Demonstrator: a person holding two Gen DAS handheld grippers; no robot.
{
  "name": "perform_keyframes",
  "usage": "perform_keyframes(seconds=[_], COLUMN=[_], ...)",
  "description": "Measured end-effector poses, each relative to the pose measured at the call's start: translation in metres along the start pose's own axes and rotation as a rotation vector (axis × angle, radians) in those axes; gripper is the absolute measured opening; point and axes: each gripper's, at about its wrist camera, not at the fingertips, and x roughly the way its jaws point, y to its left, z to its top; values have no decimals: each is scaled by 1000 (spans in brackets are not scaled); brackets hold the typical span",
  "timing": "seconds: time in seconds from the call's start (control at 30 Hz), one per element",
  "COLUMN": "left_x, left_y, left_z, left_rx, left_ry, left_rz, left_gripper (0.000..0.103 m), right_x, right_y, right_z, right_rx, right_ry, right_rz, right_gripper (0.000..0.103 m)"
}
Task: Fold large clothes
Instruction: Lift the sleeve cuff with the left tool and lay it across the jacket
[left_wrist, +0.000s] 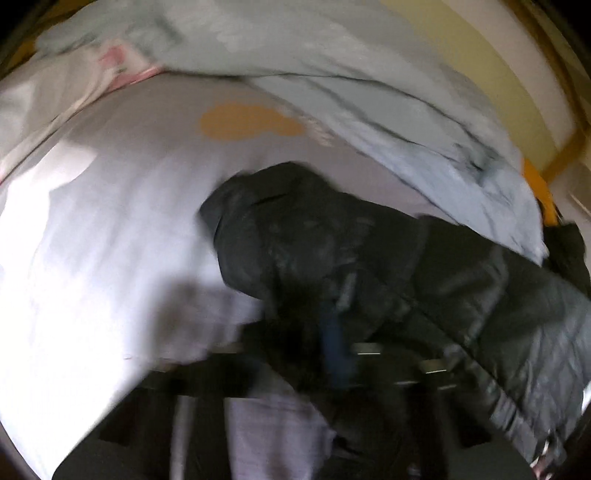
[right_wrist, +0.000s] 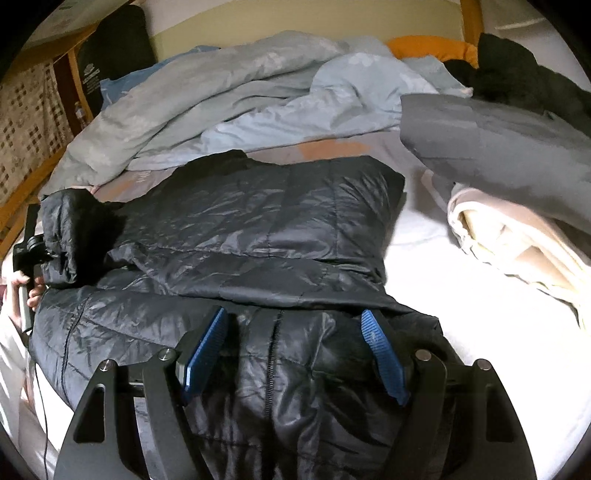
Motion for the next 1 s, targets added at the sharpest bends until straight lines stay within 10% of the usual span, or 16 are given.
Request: perform_keyframes(seconds=[0.4,0.57,1.0], left_x=[-183,-180,-99], left_y=[-114,-165,-276], left_z=[-52,-94,-226], left_rx=[308,400,523], left_ry=[-593,-519,-393], left_rz=[-35,-234,-121], left_gripper=[6,7,8], right_x=[-28,-38,-80], right_y=[1,-1,-20], right_z=[9,13,17], right_rx=[-10,11,44], right_ry=[-110,-129,-204], right_rz=[-83,-50,48], right_gripper=[77,77,77])
